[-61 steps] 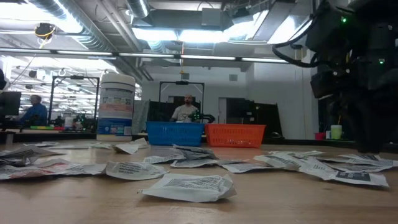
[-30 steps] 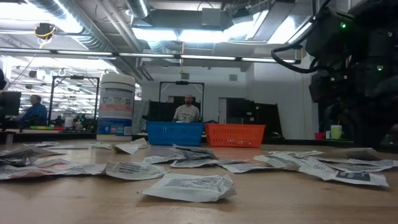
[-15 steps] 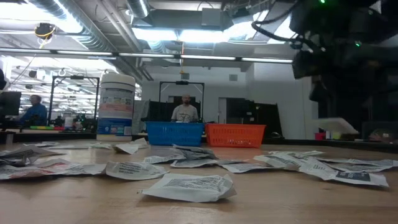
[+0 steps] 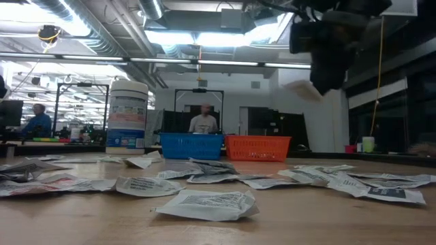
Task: Pick & Place First Aid Supplies
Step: Put the towelette pack into the bottom orange bin
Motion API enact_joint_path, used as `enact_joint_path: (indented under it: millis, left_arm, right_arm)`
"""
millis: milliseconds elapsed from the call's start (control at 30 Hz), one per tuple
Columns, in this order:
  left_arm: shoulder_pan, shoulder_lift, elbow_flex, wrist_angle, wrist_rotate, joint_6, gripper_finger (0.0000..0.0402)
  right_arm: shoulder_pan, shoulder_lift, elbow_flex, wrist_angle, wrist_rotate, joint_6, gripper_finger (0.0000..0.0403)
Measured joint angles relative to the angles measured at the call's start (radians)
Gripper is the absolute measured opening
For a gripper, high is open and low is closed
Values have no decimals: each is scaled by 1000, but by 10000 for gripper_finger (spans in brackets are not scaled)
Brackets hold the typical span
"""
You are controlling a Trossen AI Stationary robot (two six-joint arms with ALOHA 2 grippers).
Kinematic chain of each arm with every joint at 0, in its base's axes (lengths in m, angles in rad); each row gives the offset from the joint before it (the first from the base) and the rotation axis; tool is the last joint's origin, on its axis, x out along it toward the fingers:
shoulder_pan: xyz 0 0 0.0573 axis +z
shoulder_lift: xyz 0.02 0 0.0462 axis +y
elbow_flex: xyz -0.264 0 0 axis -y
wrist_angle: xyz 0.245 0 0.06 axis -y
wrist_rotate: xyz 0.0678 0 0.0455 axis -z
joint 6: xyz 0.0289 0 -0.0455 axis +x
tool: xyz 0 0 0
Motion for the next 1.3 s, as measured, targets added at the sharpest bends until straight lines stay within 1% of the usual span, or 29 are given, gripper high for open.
enact_joint_path:
  millis: [300, 467, 767, 967, 1133, 1300]
  left_arm:
    - [0, 0, 0, 0, 0, 0, 4]
    - [0, 0, 0, 0, 0, 0, 4]
    - [0, 0, 0, 0, 0, 0, 4]
    - [0, 0, 0, 0, 0, 1, 4]
    - [0, 0, 0, 0, 0, 1, 4]
    - [0, 0, 0, 0, 0, 0, 4]
  right_arm:
    - [-132, 7, 49, 16, 27, -33, 0]
    - [-217, 45, 78, 38, 26, -101, 0]
    - [-377, 173, 181, 69, 27, -271, 0]
    - [-470, 281, 247, 68, 27, -338, 0]
    - [-519, 341, 262, 67, 25, -361, 0]
    - [-537, 375, 262, 60, -7, -371, 0]
